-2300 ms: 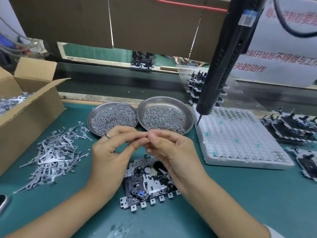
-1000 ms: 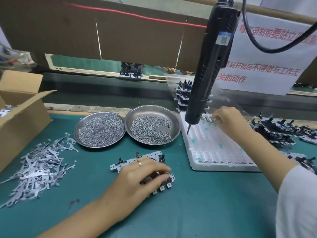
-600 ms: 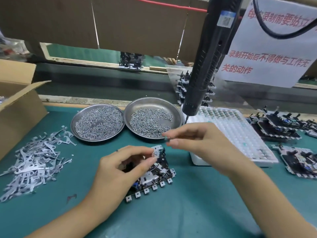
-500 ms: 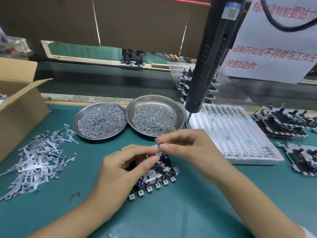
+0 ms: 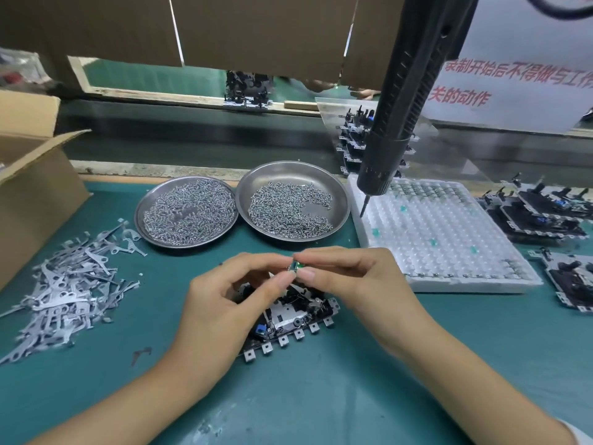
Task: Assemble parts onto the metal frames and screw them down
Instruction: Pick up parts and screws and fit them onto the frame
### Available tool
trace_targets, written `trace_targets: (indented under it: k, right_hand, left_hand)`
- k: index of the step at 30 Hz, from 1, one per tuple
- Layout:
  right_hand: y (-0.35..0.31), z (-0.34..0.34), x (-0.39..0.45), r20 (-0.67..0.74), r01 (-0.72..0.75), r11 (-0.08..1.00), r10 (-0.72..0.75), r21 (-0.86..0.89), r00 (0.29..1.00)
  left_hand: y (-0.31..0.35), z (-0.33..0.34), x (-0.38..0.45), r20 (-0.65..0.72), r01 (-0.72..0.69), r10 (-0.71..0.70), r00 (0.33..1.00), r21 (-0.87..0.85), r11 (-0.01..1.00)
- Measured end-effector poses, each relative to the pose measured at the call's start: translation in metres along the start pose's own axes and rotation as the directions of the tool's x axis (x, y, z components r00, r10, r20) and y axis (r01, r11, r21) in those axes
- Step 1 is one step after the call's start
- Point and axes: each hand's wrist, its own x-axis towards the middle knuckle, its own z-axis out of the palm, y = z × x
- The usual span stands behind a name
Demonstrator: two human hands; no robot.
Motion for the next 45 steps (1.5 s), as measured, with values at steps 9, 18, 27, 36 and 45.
trace_targets:
  k: [9,18,27,36,45]
  right_hand:
    - [0.001,0.0,-0.003,-0.007,0.045,0.999,-0.045,-0.03,0.999]
    - [0.0,-0.004,-0.005,0.098,0.175,0.964,-0.158,-0.199,0.983]
    - [0.007,-0.006,-0.004,0.179,0.361,0.851,-0.315,-0.38,0.932]
    - [0.023,-0.009,-0.001,0.405,0.562,0.554,-0.39,-0.614,0.827]
    - [0.027,-0.007,0.0,0.45,0.661,0.413,-0.501,-0.627,0.739]
  left_hand:
    - [0.001,0.001,-0.001,0.029,-0.011,0.01,1.0,0.022,1.0]
    - [0.004,-0.004,0.001,0.021,-0.173,0.174,0.984,0.289,0.942]
    - [0.007,-0.022,0.009,0.198,-0.227,0.156,0.968,0.417,0.88]
    - [0.013,-0.03,0.013,0.002,-0.063,0.064,0.998,0.215,0.975]
    - [0.011,-0.02,-0.001,-0.061,-0.014,0.033,0.998,0.288,0.958]
